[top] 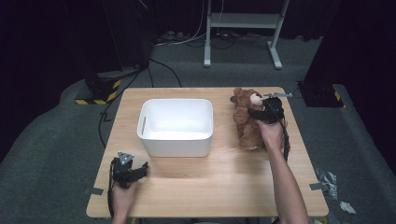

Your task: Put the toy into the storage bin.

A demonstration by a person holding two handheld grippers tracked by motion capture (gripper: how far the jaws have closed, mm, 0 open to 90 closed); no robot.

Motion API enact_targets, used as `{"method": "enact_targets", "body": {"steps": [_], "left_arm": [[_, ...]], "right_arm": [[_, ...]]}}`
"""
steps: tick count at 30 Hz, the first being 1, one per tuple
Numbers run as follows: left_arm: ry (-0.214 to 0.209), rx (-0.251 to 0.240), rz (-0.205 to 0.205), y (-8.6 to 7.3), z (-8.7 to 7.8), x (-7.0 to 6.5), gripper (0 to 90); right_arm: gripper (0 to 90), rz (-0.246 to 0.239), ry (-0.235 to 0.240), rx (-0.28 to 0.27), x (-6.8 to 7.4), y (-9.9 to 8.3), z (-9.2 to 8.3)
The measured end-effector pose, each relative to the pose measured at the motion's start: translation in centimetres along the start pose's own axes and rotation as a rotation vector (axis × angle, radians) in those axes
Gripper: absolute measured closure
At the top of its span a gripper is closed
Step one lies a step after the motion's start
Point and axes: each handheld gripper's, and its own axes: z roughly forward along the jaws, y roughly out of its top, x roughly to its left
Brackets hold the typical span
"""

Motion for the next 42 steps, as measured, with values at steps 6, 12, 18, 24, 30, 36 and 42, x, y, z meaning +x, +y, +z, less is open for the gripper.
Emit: {"method": "enact_targets", "body": {"steps": [6,12,18,24,30,36,42], "left_arm": [[0.000,0.000,0.000,0.0,0.0,0.0,22.5],[0.000,0.000,0.000,0.0,0.0,0.0,22.5],[0.000,0.000,0.000,0.0,0.0,0.0,22.5],[0.000,0.000,-0.001,0.0,0.0,0.0,22.5],[0.000,0.000,-0.001,0.0,0.0,0.0,22.5],[0.001,0.001,-0.001,0.0,0.0,0.0,22.5],[0.001,0.002,-0.002,0.0,0.0,0.0,22.5]], "right_arm": [[22.7,0.054,-0.010,0.036,-0.7,0.2,1.1],[23.1,0.072,-0.018,0.064,-0.9,0.3,2.5],[23.6,0.040,-0.028,0.122,-0.3,-0.1,4.0],[23.7,0.022,-0.020,0.153,0.3,-0.3,5.2],[30.3,-0.038,-0.040,0.188,0.9,-0.5,5.5],[44.4,-0.077,-0.043,0.232,1.1,-0.5,5.7],[62.0,-0.049,-0.017,0.236,0.4,-0.5,5.1]]}}
